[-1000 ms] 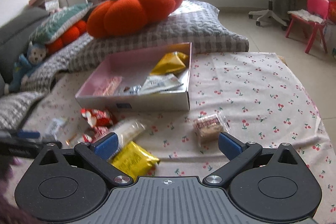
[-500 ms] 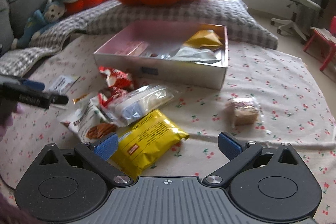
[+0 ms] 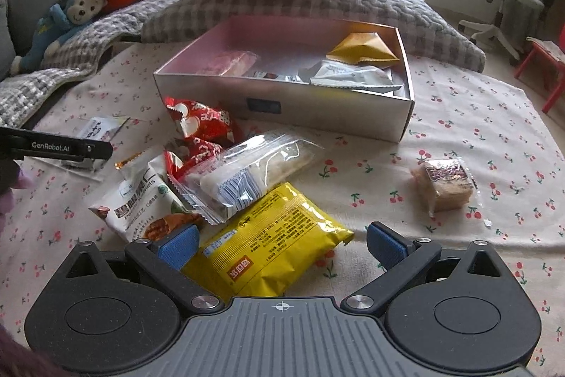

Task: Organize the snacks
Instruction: 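Move both tools back and lower the left tool onto the silver snack bag, then grasp the white cake bag with the left tool while the right tool grasps the yellow biscuit pack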

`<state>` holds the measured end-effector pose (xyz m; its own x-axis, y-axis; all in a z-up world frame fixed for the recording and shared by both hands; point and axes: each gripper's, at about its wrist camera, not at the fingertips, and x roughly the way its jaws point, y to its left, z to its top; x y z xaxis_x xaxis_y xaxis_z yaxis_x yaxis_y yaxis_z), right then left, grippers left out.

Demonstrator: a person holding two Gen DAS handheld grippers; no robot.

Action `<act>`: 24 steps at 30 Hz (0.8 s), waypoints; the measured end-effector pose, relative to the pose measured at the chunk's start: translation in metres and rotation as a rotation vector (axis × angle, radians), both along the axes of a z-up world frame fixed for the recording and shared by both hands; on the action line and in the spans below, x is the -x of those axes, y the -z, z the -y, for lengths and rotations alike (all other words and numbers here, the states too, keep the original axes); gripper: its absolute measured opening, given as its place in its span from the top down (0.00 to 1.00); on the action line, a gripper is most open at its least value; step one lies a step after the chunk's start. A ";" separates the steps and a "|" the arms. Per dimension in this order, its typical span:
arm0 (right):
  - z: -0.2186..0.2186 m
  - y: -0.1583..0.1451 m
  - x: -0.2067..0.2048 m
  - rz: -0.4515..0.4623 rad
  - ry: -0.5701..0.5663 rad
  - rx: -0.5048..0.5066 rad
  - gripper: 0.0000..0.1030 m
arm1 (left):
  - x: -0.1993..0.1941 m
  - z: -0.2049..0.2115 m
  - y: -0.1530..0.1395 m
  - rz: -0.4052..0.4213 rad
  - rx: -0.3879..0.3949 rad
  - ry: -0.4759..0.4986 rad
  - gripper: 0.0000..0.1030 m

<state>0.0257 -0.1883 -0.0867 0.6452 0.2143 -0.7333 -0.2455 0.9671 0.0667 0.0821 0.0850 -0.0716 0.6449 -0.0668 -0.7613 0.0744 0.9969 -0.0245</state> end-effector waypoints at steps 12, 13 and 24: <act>0.040 0.002 0.003 0.020 0.040 0.043 0.00 | 0.012 0.007 -0.004 -0.021 0.007 0.091 0.46; 0.044 0.002 0.004 0.020 0.048 0.042 0.00 | 0.015 0.008 -0.004 -0.023 0.007 0.105 0.46; 0.054 0.002 0.011 0.035 0.029 0.033 0.00 | 0.033 0.020 0.001 -0.012 -0.009 0.184 0.28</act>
